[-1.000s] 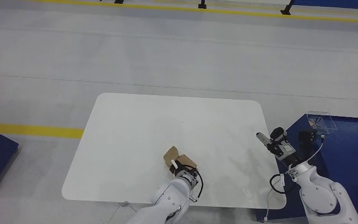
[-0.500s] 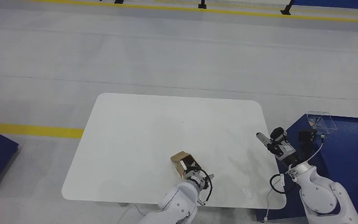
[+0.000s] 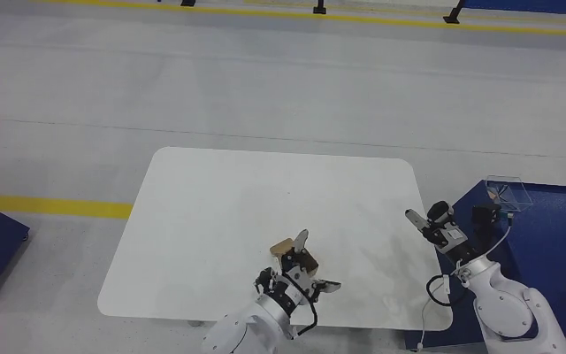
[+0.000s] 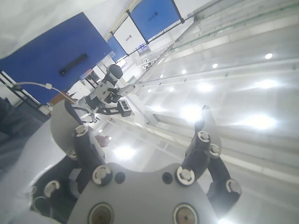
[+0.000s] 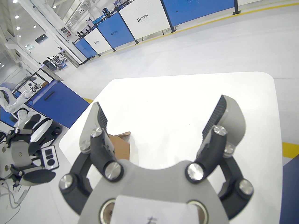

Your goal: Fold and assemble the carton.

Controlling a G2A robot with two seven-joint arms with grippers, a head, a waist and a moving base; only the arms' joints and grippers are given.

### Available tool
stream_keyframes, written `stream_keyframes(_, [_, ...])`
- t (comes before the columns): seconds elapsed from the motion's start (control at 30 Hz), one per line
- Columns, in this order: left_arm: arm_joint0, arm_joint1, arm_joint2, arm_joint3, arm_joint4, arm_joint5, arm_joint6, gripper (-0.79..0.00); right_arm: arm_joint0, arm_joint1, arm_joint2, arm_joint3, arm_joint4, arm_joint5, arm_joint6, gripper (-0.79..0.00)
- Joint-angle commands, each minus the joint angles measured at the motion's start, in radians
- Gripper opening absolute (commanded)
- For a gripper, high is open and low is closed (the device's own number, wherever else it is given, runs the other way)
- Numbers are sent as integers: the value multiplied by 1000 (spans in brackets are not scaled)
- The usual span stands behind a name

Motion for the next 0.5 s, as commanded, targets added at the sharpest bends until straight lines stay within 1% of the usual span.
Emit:
stream_keyframes(0.0, [25,13,-28,13,87,-4,-86,0,0,0,0,0,0,0,0,0])
stream_keyframes(0.07, [42,20,-53,29,86,-27,-182,0,0,0,0,0,0,0,0,0])
stream_keyframes(0.1, [54,21,-61,39,46,-46,-249,0,0,0,0,0,0,0,0,0])
stream_keyframes(0.47, [54,21,-61,39,46,-46,-249,0,0,0,0,0,0,0,0,0])
